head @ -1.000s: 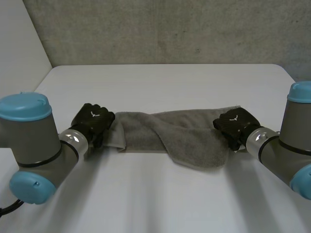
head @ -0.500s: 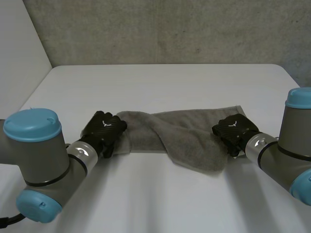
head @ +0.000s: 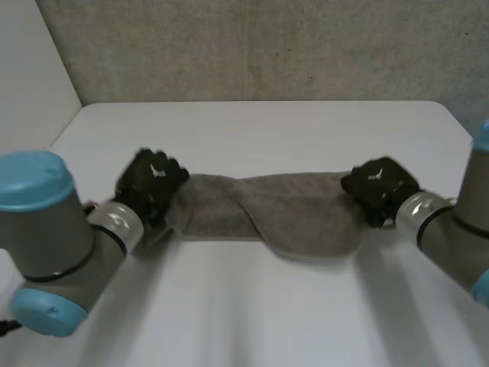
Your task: Fold the towel.
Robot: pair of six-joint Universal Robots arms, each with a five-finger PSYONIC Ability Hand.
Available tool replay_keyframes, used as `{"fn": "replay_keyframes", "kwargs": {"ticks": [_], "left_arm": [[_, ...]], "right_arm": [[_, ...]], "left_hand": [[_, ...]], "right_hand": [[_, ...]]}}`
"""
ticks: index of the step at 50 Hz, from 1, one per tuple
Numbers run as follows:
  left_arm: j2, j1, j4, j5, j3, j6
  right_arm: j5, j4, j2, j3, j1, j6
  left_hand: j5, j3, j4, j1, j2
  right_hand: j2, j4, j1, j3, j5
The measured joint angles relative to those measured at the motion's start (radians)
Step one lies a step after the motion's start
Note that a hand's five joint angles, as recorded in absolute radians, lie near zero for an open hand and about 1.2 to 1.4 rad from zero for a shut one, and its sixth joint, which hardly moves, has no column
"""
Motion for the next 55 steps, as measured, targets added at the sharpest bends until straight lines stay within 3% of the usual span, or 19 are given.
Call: {"fn": "replay_keyframes", "kwargs": {"ticks": [9, 16, 31, 36, 40, 46, 50, 55], "left_arm": [[0.181, 0.077, -0.021, 0.009, 0.034, -0.089], [0.202, 0.129, -0.090, 0.012, 0.070, -0.117], [-0.202, 0.153, -0.288, 0.007, 0.364, -0.110], [-0.272, 0.148, -0.314, 0.008, 0.581, -0.128], [-0.280, 0.143, -0.306, 0.008, 0.773, -0.198], [-0.235, 0.161, -0.237, 0.007, 1.053, -0.466], [-0.232, 0.191, -0.242, 0.015, 1.183, -0.578], [-0.294, 0.214, -0.363, 0.045, 1.307, -0.617]], "right_arm": [[-0.005, 0.179, -0.192, -0.137, -0.054, 0.049], [-0.022, 0.382, -0.217, -0.241, -0.112, 0.077], [0.016, 0.461, 0.164, -0.456, -0.113, -0.009], [0.050, 0.396, 0.262, -0.637, -0.071, -0.008], [0.076, 0.223, 0.271, -0.737, -0.024, 0.023], [0.114, -0.163, 0.095, -0.701, 0.011, 0.131], [0.116, -0.192, 0.020, -0.667, 0.009, 0.164], [0.091, -0.055, 0.014, -0.655, 0.006, 0.171]], "left_hand": [[0.002, 0.001, 0.004, 0.000, 0.000], [0.002, 0.001, 0.004, 0.000, 0.000], [0.002, 0.004, 0.004, 0.000, 0.000], [0.002, 0.005, 0.004, 0.000, 0.000], [0.002, 0.005, 0.004, 0.000, 0.000], [0.002, 0.006, 0.004, 0.000, 0.000], [0.002, 0.006, 0.004, 0.000, 0.000], [0.002, 0.006, 0.004, 0.000, 0.000]], "right_hand": [[0.000, 0.000, 0.000, 0.000, 0.000], [0.000, 0.000, 0.000, 0.000, 0.000], [0.000, 0.000, 0.000, 0.000, 0.000], [0.000, 0.000, 0.000, 0.000, 0.000], [0.000, 0.000, 0.000, 0.000, 0.000], [0.000, 0.000, 0.000, 0.000, 0.000], [0.000, 0.000, 0.000, 0.000, 0.000], [0.000, 0.000, 0.000, 0.000, 0.000]]}}
